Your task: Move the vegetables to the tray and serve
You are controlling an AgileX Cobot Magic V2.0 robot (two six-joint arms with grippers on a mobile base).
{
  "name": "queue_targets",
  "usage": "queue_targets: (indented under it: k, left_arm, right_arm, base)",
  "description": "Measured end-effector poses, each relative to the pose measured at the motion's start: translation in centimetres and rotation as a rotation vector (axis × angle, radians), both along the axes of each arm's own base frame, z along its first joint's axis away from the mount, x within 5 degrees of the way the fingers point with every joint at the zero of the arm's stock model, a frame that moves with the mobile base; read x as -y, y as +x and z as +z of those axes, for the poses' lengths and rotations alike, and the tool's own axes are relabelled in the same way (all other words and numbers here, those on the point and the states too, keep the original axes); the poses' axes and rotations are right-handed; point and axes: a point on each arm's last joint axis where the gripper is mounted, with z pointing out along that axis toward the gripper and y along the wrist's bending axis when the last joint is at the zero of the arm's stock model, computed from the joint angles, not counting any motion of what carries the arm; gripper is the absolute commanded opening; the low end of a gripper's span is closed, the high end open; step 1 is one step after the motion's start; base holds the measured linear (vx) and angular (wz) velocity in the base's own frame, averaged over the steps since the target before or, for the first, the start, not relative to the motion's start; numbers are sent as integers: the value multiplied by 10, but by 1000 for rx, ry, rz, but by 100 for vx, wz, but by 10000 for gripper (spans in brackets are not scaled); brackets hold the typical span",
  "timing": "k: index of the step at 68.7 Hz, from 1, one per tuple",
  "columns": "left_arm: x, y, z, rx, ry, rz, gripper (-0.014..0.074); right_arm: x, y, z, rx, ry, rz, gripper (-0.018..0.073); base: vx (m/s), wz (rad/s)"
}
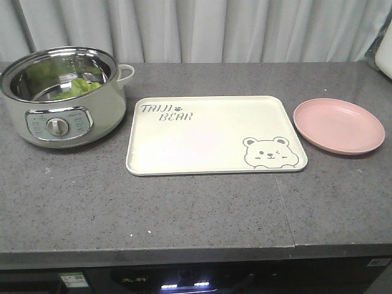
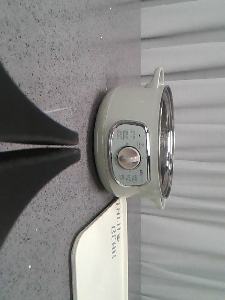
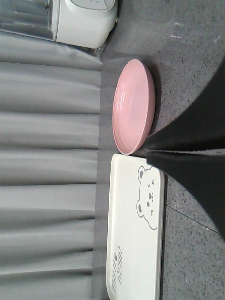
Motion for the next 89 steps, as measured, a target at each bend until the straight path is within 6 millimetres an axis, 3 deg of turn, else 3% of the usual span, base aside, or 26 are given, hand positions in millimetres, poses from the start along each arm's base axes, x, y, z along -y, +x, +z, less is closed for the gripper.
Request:
queue_targets:
  k: [89]
  left_arm:
    - [0,0,0,0,0,0,-6]
  right_arm:
    - [0,0,0,0,0,0,-3]
  base:
    - [2,0]
